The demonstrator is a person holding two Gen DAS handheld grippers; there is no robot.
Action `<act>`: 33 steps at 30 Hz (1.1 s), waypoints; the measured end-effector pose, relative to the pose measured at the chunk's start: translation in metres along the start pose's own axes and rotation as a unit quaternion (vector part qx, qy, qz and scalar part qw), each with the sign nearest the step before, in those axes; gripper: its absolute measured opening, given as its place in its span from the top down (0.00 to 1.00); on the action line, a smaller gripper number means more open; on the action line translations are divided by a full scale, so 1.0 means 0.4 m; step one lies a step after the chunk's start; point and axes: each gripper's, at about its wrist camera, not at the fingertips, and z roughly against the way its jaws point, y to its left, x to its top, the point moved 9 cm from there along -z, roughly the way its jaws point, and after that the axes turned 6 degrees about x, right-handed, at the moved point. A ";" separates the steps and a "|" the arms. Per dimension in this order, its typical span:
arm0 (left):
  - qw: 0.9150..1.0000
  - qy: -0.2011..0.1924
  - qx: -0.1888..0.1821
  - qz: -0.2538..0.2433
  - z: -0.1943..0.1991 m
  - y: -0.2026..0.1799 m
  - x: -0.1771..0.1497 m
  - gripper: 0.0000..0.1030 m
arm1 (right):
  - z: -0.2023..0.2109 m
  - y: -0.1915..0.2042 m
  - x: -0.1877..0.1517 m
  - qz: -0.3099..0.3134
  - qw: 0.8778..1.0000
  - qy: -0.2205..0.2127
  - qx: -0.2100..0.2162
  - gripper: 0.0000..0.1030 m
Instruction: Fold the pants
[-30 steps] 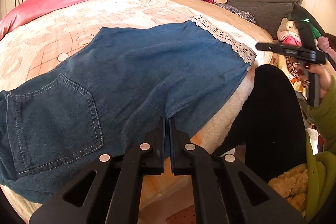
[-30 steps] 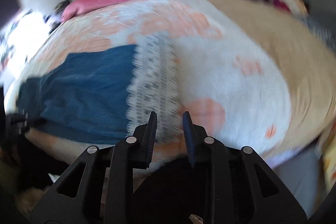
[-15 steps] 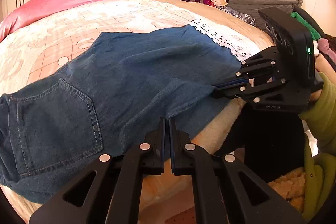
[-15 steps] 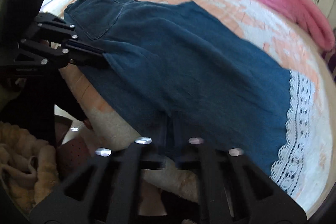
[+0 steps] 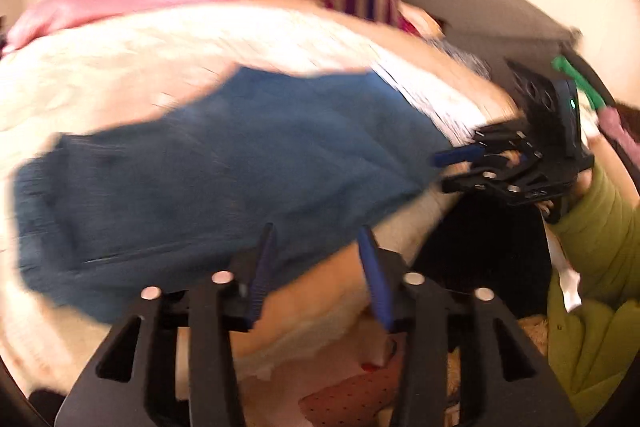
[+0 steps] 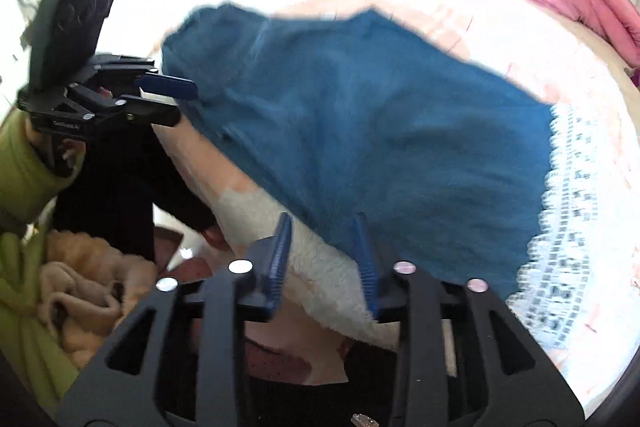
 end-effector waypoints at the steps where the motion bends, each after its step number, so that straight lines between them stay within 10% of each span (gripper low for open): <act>1: 0.999 -0.021 0.028 0.029 0.038 0.053 0.015 0.54 | 0.018 -0.016 0.016 -0.010 1.000 -0.018 -0.008 0.60; 4: 0.985 -0.073 0.096 0.124 0.120 0.197 0.042 0.32 | 0.028 -0.055 0.051 -0.044 0.998 -0.048 -0.015 0.55; 8: 0.958 -0.070 0.138 0.241 0.136 0.353 0.012 0.30 | -0.012 -0.089 0.067 -0.058 0.997 -0.041 -0.032 0.52; 13: 0.946 -0.036 0.126 0.297 0.061 0.406 -0.027 0.26 | -0.064 -0.097 0.045 -0.065 0.997 -0.014 -0.042 0.45; 16: 0.949 -0.029 0.131 0.287 0.024 0.395 -0.032 0.51 | -0.096 -0.106 0.018 -0.079 0.996 0.007 -0.045 0.42; 20: 0.950 -0.040 0.141 0.277 0.053 0.412 -0.042 0.57 | -0.097 -0.119 0.006 -0.100 0.994 0.005 -0.035 0.38; 27: 0.948 -0.018 0.175 0.264 0.056 0.439 -0.075 0.52 | -0.105 -0.108 -0.005 -0.092 0.995 0.011 -0.039 0.30; 33: 0.946 -0.092 0.243 0.193 0.174 0.363 0.019 0.36 | -0.059 -0.091 0.025 -0.085 0.995 -0.030 -0.043 0.30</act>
